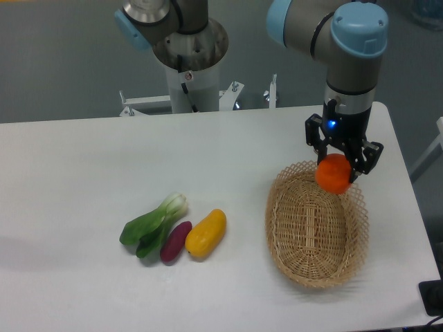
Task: Place the orange in the basket
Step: 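Hold the orange in the gripper above the wicker basket rim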
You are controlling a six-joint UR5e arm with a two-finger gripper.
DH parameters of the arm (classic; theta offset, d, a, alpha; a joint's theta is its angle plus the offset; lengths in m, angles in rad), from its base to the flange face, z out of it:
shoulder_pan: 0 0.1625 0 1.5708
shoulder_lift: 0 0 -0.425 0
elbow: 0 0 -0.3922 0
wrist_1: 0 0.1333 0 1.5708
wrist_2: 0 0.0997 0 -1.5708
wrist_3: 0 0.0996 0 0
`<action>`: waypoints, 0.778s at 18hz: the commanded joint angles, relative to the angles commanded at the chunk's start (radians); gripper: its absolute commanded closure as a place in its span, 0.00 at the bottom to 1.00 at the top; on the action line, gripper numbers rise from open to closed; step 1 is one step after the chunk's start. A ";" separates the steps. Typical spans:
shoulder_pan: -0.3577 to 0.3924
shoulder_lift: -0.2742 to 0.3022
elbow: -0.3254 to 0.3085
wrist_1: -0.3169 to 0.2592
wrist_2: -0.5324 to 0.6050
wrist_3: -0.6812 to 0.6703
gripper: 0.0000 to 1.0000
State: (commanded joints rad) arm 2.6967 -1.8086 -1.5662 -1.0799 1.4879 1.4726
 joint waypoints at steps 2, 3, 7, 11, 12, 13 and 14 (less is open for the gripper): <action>0.000 -0.002 -0.003 0.002 -0.002 0.000 0.51; 0.000 0.000 0.000 0.000 0.000 0.000 0.51; 0.000 -0.002 -0.002 0.000 0.000 -0.002 0.51; -0.006 -0.003 -0.008 0.003 0.003 -0.008 0.51; -0.006 -0.005 -0.008 0.003 0.003 -0.009 0.51; -0.006 -0.005 -0.008 0.003 0.003 -0.011 0.51; -0.006 -0.005 -0.008 0.005 0.002 -0.014 0.51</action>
State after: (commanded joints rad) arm 2.6906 -1.8132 -1.5739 -1.0753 1.4895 1.4588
